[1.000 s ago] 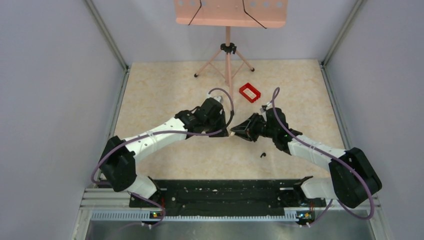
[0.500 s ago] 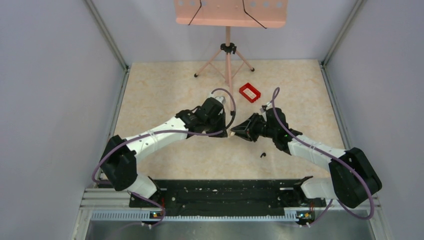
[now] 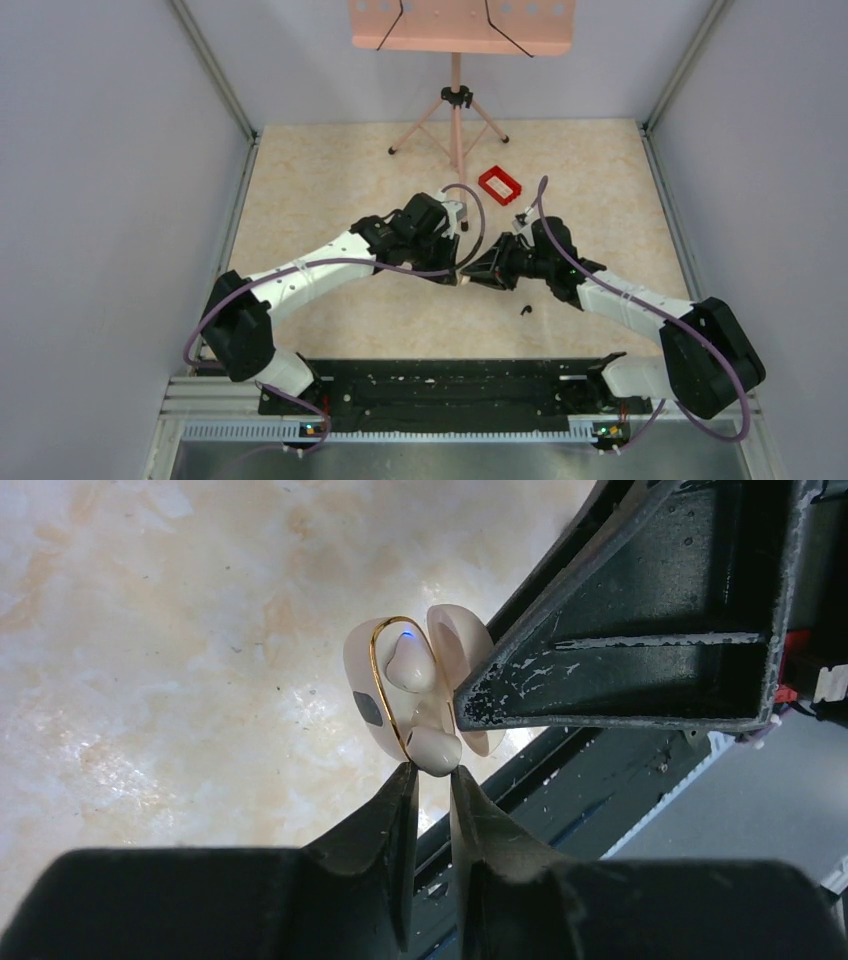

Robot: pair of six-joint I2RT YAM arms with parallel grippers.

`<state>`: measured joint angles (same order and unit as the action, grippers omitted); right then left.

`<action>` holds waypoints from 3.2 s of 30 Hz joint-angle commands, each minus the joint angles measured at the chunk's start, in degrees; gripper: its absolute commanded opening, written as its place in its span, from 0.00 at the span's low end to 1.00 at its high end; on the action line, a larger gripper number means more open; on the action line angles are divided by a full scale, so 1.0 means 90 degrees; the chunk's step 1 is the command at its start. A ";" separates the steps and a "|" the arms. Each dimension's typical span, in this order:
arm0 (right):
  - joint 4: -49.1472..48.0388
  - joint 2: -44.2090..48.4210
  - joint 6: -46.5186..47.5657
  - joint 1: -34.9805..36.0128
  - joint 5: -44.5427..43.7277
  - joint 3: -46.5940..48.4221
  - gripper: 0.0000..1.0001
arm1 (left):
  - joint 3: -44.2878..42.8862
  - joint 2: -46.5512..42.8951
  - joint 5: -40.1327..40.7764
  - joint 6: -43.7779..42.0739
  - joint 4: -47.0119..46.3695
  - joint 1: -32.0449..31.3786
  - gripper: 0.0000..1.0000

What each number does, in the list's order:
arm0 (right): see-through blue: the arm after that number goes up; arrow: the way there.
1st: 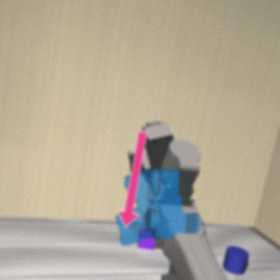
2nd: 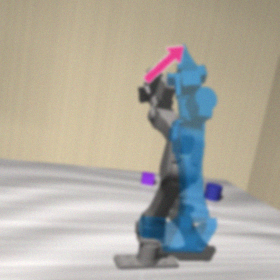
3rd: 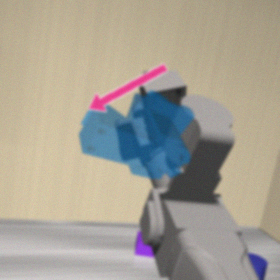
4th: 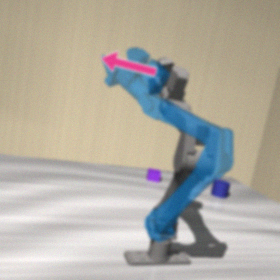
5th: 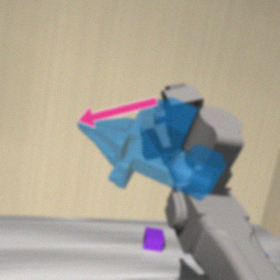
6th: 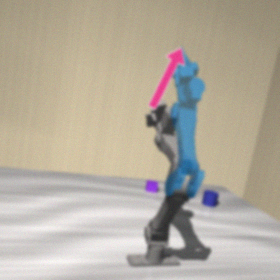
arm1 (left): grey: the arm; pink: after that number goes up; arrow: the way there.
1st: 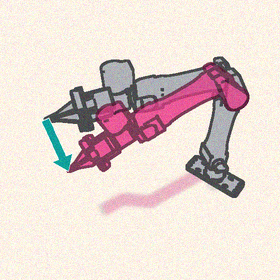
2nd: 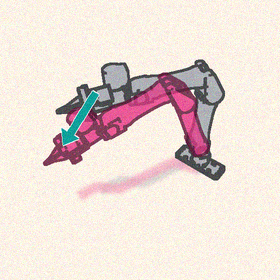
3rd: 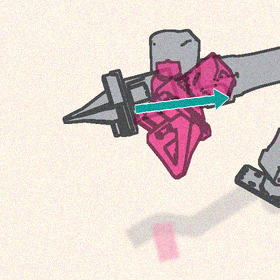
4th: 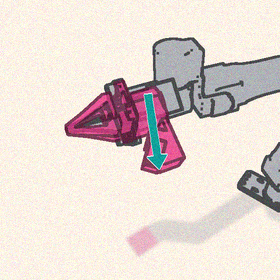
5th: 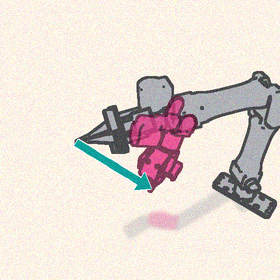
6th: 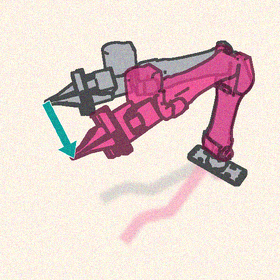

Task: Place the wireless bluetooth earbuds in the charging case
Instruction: Adjust the right earbud in the right side groove of the charging case, then place the charging case with the earbuds at the corner of the board.

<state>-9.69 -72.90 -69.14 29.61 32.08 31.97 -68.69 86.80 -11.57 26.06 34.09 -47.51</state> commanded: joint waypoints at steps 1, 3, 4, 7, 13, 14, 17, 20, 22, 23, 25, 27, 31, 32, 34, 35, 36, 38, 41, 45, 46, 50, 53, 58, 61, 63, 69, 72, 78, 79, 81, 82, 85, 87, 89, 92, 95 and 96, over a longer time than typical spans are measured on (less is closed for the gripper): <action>0.0027 0.0334 0.0362 0.0085 0.0595 0.0224 0.00 | -0.0344 0.0063 -0.0529 -0.0518 -0.0200 -0.0007 0.23; 0.0060 0.0372 0.0407 0.0080 0.0632 0.0220 0.00 | -0.0389 0.0090 -0.0634 -0.0625 -0.0143 -0.0005 0.23; 0.0075 0.0379 0.0416 0.0083 0.0640 0.0225 0.00 | -0.0414 0.0116 -0.0668 -0.0660 -0.0103 -0.0005 0.23; 0.0124 0.0411 0.0445 0.0080 0.0643 0.0251 0.00 | -0.0489 0.0192 -0.0720 -0.0742 0.0055 -0.0005 0.23; 0.0173 0.0457 0.0432 0.0080 0.0618 0.0242 0.00 | -0.0563 0.0226 -0.0699 -0.0850 0.0178 -0.0005 0.23; 0.0169 0.0481 0.0420 0.0087 0.0601 0.0231 0.00 | -0.0575 0.0219 -0.0705 -0.0859 0.0202 -0.0005 0.23; 0.0179 0.0580 0.0375 0.0081 0.0541 0.0186 0.00 | -0.0624 0.0233 -0.0717 -0.0875 0.0243 -0.0005 0.23; 0.0174 0.0688 0.0306 0.0086 0.0485 0.0132 0.00 | -0.0634 0.0247 -0.0743 -0.0889 0.0275 -0.0005 0.23; 0.0159 0.0759 0.0249 0.0087 0.0440 0.0094 0.00 | -0.0641 0.0248 -0.0732 -0.0893 0.0302 -0.0006 0.22; 0.0159 0.0785 0.0228 0.0076 0.0418 0.0069 0.00 | -0.0647 0.0242 -0.0734 -0.0889 0.0310 -0.0010 0.22; 0.0147 0.0835 0.0174 0.0070 0.0381 0.0040 0.00 | -0.0645 0.0220 -0.0735 -0.0885 0.0323 -0.0007 0.22; 0.0111 0.0853 0.0128 0.0070 0.0356 0.0021 0.00 | -0.0635 0.0212 -0.0717 -0.0853 0.0317 -0.0005 0.23; 0.0053 0.0801 0.0126 0.0070 0.0388 0.0039 0.00 | -0.0613 0.0165 -0.0689 -0.0790 0.0272 -0.0005 0.26; 0.0057 0.0787 0.0139 0.0071 0.0404 0.0053 0.00 | -0.0612 0.0153 -0.0696 -0.0774 0.0254 -0.0005 0.28; 0.0074 0.0786 0.0155 0.0071 0.0411 0.0076 0.00 | -0.0624 0.0121 -0.0729 -0.0767 0.0218 -0.0006 0.32; 0.0092 0.0790 0.0167 0.0072 0.0401 0.0093 0.00 | -0.0641 0.0111 -0.0735 -0.0760 0.0229 -0.0005 0.36; 0.0104 0.0790 0.0172 0.0075 0.0394 0.0087 0.00 | -0.0668 0.0096 -0.0732 -0.0750 0.0251 -0.0005 0.41; 0.0110 0.0795 0.0165 0.0071 0.0360 0.0069 0.00 | -0.0717 0.0042 -0.0706 -0.0725 0.0298 -0.0010 0.53; 0.0091 0.0780 0.0163 0.0070 0.0341 0.0045 0.00 | -0.0829 -0.0024 -0.0761 -0.0685 0.0453 -0.0005 0.69; 0.0085 0.0736 0.0176 0.0070 0.0332 0.0023 0.00 | -0.0881 -0.0193 -0.0742 -0.0698 0.0567 0.0000 0.76; 0.0074 0.0713 0.0177 0.0071 0.0337 0.0021 0.00 | -0.0884 -0.0248 -0.0717 -0.0691 0.0590 0.0004 0.78; 0.0052 0.0613 0.0212 0.0055 0.0350 0.0050 0.00 | -0.0985 -0.0494 -0.1048 -0.0660 0.0621 0.0061 0.87; 0.0051 0.0559 0.0304 -0.0012 0.0430 0.0069 0.00 | -0.0974 -0.0752 -0.1671 -0.0551 0.0489 0.0142 0.97; 0.0016 0.0738 0.0562 -0.0322 0.0676 0.0023 0.00 | -0.0421 -0.1469 -0.1253 -0.0026 0.0101 0.0628 0.99; -0.0207 0.1000 0.0639 -0.0596 0.0936 -0.0104 0.00 | 0.0239 -0.2035 -0.0893 0.0432 -0.0491 0.1127 0.99; -0.0400 0.1177 0.0640 -0.0785 0.1129 -0.0182 0.00 | 0.0661 -0.2437 -0.0675 0.0731 -0.0896 0.1401 0.99; -0.1008 0.1510 0.0679 -0.1014 0.1596 -0.0269 0.00 | 0.1277 -0.2467 -0.1109 0.1196 -0.1340 0.2058 0.86; -0.1524 0.1619 0.0491 -0.1012 0.1749 -0.0296 0.00 | 0.1507 -0.2202 -0.1489 0.1365 -0.1524 0.2189 0.78; -0.2569 0.1664 -0.0052 -0.1008 0.1849 -0.0417 0.00 | 0.1619 -0.1325 -0.2439 0.1830 -0.2192 0.2188 0.68; -0.2804 0.1607 -0.0182 -0.1006 0.1847 -0.0449 0.00 | 0.1614 -0.1159 -0.2492 0.1898 -0.2296 0.2183 0.67; -0.2810 0.1450 -0.0209 -0.1004 0.1847 -0.0438 0.00 | 0.1607 -0.0935 -0.2470 0.2007 -0.2373 0.2186 0.65; -0.2630 0.1376 -0.0139 -0.1008 0.1833 -0.0438 0.00 | 0.1620 -0.0874 -0.2433 0.2011 -0.2385 0.2187 0.65; -0.3061 0.1265 -0.0398 -0.0979 0.1756 -0.0697 0.00 | 0.1645 -0.0715 -0.2671 0.2088 -0.2566 0.2192 0.68; -0.2778 0.1083 -0.0414 -0.0989 0.1714 -0.0742 0.00 | 0.1651 -0.0722 -0.2562 0.2172 -0.2471 0.2212 0.68; -0.1810 0.0874 0.0083 -0.0989 0.1570 -0.0633 0.00 | 0.1756 -0.0977 -0.2175 0.2175 -0.2279 0.2329 0.68; -0.1682 0.0400 0.0408 -0.0994 0.1428 -0.0770 0.00 | 0.1928 -0.1393 -0.1619 0.1988 -0.2000 0.2498 0.68; -0.2393 -0.0286 0.0322 -0.0970 0.1632 -0.0811 0.00 | 0.1899 -0.1578 -0.1469 0.1855 -0.1826 0.2568 0.68; -0.2289 -0.0505 0.0491 -0.0972 0.1619 -0.0736 0.00 | 0.1865 -0.1592 -0.1390 0.1834 -0.1737 0.2580 0.68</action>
<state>-27.11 -71.55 -68.16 20.84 46.28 25.10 -51.59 75.81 -27.99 44.36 17.56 -25.08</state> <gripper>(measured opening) 0.256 0.682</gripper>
